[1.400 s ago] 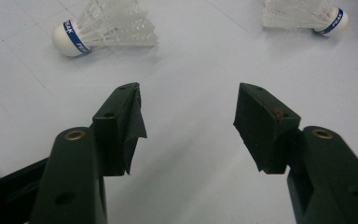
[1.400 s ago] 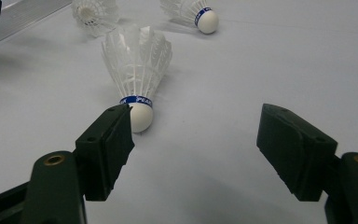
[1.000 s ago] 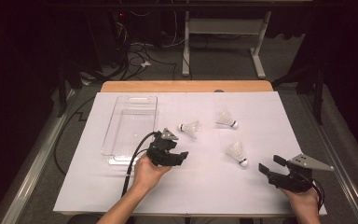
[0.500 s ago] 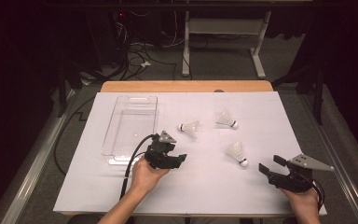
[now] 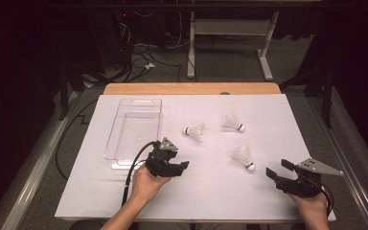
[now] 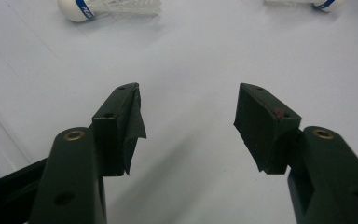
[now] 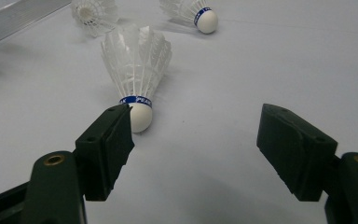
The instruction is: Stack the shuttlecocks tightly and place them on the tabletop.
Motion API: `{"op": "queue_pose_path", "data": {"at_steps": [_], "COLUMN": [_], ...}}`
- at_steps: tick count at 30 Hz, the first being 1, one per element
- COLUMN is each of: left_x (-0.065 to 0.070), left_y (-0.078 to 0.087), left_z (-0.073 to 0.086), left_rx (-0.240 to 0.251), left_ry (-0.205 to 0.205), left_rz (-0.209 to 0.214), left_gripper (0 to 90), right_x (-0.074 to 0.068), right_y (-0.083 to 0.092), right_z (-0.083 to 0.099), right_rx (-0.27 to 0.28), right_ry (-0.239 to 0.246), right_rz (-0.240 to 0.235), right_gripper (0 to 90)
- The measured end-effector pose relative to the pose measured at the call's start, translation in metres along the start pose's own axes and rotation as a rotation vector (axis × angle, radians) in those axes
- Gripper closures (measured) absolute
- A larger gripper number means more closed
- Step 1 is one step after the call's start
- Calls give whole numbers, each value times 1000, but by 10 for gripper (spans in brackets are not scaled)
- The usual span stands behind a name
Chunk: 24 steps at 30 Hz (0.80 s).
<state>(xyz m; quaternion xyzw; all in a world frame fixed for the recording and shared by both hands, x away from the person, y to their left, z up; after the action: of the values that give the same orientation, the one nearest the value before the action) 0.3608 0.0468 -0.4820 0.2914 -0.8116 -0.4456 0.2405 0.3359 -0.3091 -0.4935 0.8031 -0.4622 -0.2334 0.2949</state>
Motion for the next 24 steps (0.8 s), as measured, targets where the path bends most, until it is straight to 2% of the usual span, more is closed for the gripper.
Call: {"op": "queue_pose_path", "data": {"at_steps": [24], "left_x": [2], "left_y": [8], "left_z": [17], "left_rx": [11], "left_ry": [0], "left_rz": [-6], "left_gripper": [396], "right_x": [0], "right_y": [0], "right_z": [0], "right_rx": [0], "right_ry": [-5], "right_rz": [4], "right_gripper": [270]}}
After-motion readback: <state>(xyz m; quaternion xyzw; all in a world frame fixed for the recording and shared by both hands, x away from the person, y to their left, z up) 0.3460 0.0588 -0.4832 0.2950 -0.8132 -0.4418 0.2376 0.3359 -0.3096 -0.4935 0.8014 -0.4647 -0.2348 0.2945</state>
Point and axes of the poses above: each handheld gripper's, and its own axes: y roughly backward along the jaws, z roughly out of its underside, x roughly to its right, the point moved 7 cm from there along -y, roughly forward along the jaws, and after that the axes turned 13 degrees about -x, right-handed, at the moved point
